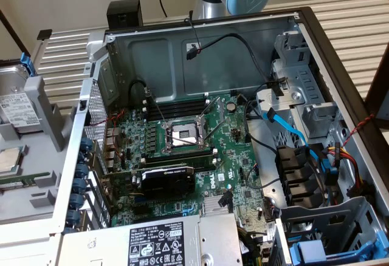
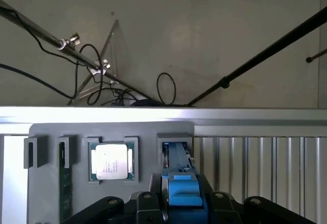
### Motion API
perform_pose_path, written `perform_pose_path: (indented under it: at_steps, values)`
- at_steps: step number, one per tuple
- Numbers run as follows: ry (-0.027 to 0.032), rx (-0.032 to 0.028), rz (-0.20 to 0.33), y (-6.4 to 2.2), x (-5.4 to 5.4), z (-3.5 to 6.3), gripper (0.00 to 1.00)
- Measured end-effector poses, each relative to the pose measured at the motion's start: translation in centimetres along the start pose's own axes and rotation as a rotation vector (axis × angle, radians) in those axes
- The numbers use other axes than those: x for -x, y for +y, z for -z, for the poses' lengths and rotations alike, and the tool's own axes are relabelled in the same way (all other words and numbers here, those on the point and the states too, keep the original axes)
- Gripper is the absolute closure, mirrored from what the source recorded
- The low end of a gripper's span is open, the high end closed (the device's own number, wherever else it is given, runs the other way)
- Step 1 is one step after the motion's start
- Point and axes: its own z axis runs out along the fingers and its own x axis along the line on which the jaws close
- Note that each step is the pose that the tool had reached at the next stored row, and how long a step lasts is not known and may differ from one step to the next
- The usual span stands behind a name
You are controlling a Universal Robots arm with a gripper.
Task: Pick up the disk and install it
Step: 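Pick up the disk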
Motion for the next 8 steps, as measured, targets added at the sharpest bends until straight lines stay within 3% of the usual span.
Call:
perform_pose_path:
  at_steps: [8]
  values:
    - [0.0124,-0.0117,0.000,0.09,0.3,1.28,0.63]
